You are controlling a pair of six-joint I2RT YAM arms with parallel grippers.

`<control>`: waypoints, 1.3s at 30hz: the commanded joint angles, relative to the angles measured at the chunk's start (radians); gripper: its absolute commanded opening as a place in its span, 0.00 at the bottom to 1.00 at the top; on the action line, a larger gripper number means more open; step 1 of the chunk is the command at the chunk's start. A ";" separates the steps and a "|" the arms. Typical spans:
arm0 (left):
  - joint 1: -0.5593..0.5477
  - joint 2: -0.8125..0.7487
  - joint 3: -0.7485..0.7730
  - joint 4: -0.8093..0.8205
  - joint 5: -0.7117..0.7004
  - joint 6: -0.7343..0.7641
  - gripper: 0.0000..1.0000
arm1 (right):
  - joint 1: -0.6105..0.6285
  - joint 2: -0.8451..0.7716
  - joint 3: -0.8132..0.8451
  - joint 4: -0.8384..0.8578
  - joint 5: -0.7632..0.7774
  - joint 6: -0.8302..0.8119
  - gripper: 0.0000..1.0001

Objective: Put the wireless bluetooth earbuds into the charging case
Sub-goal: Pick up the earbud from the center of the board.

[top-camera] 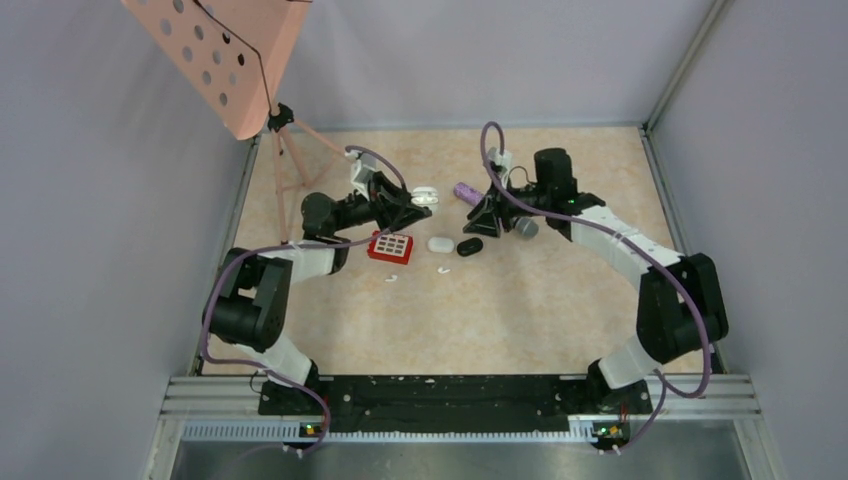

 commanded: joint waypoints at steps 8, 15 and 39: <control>0.113 -0.119 -0.050 -0.149 -0.204 -0.052 0.00 | 0.191 0.164 -0.017 -0.164 0.243 -0.292 0.34; 0.148 -0.143 -0.067 -0.177 -0.216 -0.046 0.00 | 0.205 0.299 0.161 -0.338 0.270 -0.531 0.29; 0.196 -0.156 -0.087 -0.183 -0.260 -0.076 0.00 | 0.254 0.454 0.213 -0.306 0.408 -0.610 0.21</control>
